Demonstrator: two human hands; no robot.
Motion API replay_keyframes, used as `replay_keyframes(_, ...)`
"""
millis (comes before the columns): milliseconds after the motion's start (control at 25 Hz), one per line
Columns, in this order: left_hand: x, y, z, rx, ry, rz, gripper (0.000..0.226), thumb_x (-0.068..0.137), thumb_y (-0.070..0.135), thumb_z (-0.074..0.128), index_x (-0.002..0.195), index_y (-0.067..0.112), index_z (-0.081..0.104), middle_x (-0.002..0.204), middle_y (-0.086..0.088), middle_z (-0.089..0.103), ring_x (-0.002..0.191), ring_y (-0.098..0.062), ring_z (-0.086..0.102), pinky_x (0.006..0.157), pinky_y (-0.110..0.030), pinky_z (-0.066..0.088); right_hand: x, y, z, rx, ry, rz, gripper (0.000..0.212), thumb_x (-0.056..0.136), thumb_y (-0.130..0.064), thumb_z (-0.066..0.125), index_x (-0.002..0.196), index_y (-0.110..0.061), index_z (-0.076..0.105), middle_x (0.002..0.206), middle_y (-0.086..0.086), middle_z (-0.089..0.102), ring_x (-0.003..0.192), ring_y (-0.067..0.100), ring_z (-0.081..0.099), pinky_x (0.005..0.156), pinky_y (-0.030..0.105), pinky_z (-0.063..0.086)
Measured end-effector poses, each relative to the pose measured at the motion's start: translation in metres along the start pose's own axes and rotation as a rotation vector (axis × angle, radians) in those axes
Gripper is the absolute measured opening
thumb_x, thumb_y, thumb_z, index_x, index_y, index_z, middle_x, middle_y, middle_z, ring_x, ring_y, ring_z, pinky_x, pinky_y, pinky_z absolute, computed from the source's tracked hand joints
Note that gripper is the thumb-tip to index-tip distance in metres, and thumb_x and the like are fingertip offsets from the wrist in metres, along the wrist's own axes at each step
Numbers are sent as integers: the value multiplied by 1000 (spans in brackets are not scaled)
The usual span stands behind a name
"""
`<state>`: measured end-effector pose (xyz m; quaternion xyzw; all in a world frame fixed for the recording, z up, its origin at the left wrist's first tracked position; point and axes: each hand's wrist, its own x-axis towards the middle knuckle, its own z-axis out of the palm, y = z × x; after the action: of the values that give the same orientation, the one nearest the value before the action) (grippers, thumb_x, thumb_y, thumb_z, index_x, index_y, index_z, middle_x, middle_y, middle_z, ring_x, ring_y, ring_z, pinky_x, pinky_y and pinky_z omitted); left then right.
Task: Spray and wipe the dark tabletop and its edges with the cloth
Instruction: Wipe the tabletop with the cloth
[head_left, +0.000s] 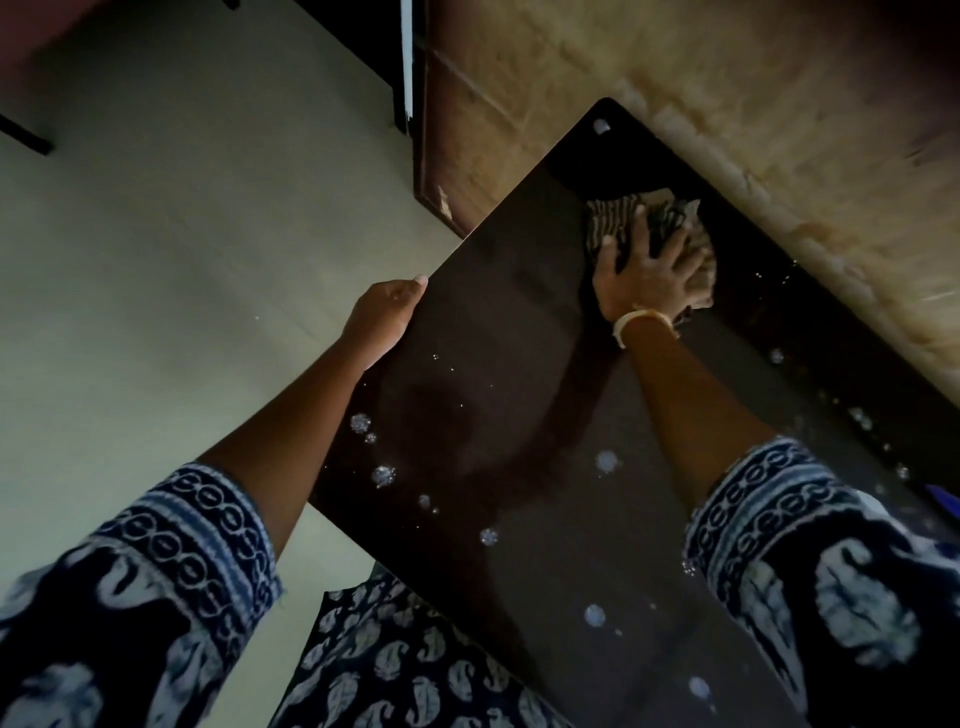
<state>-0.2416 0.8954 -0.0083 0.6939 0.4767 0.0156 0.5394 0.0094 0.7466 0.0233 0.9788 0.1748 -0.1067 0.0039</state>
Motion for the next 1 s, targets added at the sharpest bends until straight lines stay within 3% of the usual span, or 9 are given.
replay_keyframes(120,2,-2,1,-19,10,-14,54,100,45,44,55,18,35,58,-1,36,59,-18,37,65,-33,28,-64,-38,20,-33,27,-279,61,90,-66,24,148,-47,19,159,11,20,143,46,16,101,76,14)
replay_keyframes(240,4,-9,-3,-190,-41,-54,47,87,56,52,57,21,62,71,-13,59,72,-21,54,74,-35,39,-148,-43,37,-160,4,-755,60,91,-66,26,148,-47,21,159,10,22,143,46,18,102,74,15)
replay_keyframes(360,3,-9,-7,-234,-78,-74,45,83,59,57,73,17,67,82,-19,62,78,-21,56,76,-35,40,-134,-26,30,-204,8,-1023,61,89,-69,30,146,-51,25,159,6,23,144,42,20,103,72,21)
replay_keyframes(520,2,-8,-6,-170,-58,-60,37,93,51,54,83,16,56,80,-8,46,75,-16,43,69,-31,33,-35,9,16,-154,138,-526,60,87,-70,32,144,-53,26,158,5,25,143,40,23,102,68,25)
replay_keyframes(640,-1,-12,-6,-166,-29,-60,45,94,50,55,63,19,43,65,-3,39,64,-15,38,64,-30,30,-5,10,5,-3,61,-100,60,91,-66,26,148,-47,21,161,6,15,146,39,13,105,70,19)
replay_keyframes(720,-5,-12,-8,-129,-17,-70,52,95,47,54,57,21,32,59,1,32,58,-13,31,60,-31,27,-25,-20,7,31,47,18,59,93,-62,25,149,-45,19,161,6,15,146,39,11,107,70,14)
replay_keyframes(800,-4,-15,-9,-117,-4,-91,53,93,50,56,55,20,33,60,0,34,59,-14,34,61,-31,28,-68,-50,22,-16,85,-181,58,93,-61,26,148,-45,23,158,6,26,144,39,19,105,70,17)
replay_keyframes(920,-7,-20,-12,-206,12,-116,50,77,60,61,50,20,45,62,-7,41,65,-18,39,65,-32,31,-136,-63,43,-169,67,-809,58,92,-62,30,147,-42,31,153,6,35,140,38,28,105,65,24)
replay_keyframes(1000,-8,-21,-11,-202,17,-93,52,79,60,59,48,21,45,60,-9,38,61,-18,37,63,-33,29,-114,-53,34,-213,36,-1042,60,89,-65,33,146,-44,33,155,3,33,142,36,28,108,61,24)
